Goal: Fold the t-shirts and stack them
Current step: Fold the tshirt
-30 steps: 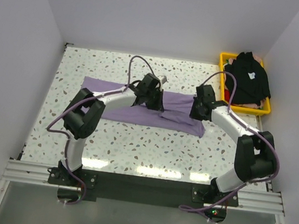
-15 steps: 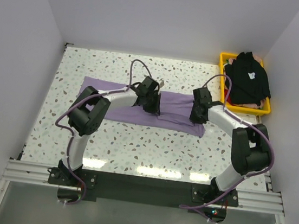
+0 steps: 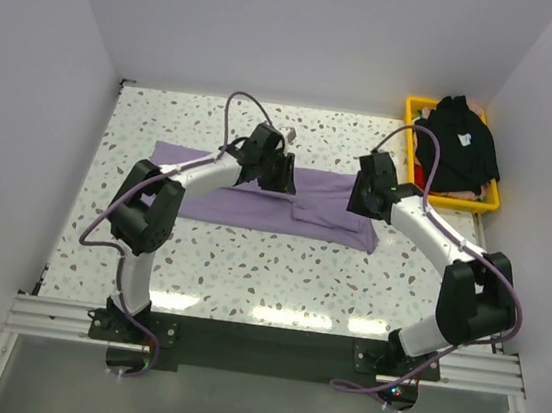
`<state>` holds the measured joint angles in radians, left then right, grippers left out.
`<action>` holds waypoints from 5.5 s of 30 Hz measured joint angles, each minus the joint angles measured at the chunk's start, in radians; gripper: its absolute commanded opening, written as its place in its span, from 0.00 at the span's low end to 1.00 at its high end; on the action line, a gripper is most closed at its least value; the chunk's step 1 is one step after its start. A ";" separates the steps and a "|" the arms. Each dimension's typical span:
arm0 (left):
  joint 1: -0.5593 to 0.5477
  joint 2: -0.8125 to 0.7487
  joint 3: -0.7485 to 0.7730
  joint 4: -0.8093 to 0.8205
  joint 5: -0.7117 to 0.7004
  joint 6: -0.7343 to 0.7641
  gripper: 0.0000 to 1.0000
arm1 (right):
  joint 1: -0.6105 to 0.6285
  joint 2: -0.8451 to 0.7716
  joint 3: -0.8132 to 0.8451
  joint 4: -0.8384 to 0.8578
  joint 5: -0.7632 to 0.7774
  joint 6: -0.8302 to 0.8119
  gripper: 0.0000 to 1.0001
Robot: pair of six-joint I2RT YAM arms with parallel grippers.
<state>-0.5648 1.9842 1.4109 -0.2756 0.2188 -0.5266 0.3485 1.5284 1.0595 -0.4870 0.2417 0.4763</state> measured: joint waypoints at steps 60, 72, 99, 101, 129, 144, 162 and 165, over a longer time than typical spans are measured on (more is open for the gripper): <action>0.107 -0.148 -0.297 -0.109 -0.555 -0.030 0.21 | -0.066 0.867 0.959 -0.035 -0.006 -0.188 0.38; -0.111 -0.166 -0.360 0.047 -0.491 -0.144 0.19 | -0.068 0.995 1.135 0.006 -0.074 -0.278 0.44; -0.289 0.016 -0.171 0.227 -0.013 -0.281 0.47 | -0.066 1.084 1.271 0.091 -0.287 -0.297 0.80; -0.256 0.002 -0.171 0.224 -0.009 -0.269 0.48 | -0.066 1.079 1.271 0.090 -0.286 -0.293 0.82; 0.060 -0.240 -0.193 0.130 -0.108 -0.161 0.50 | 0.129 0.753 0.850 -0.100 0.015 -0.080 0.71; 0.067 -0.410 -0.433 0.148 -0.092 -0.167 0.52 | 0.095 1.054 1.281 -0.198 0.017 -0.131 0.75; 0.067 -0.449 -0.621 0.186 -0.038 -0.198 0.56 | -0.006 1.099 1.329 -0.014 -0.177 -0.208 0.88; 0.065 -0.473 -0.664 0.185 -0.035 -0.205 0.56 | -0.006 1.040 1.272 -0.021 -0.181 -0.207 0.88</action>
<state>-0.4999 1.5116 0.7471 -0.0906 0.1833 -0.7315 0.3428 2.5687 2.3314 -0.5076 0.0605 0.2695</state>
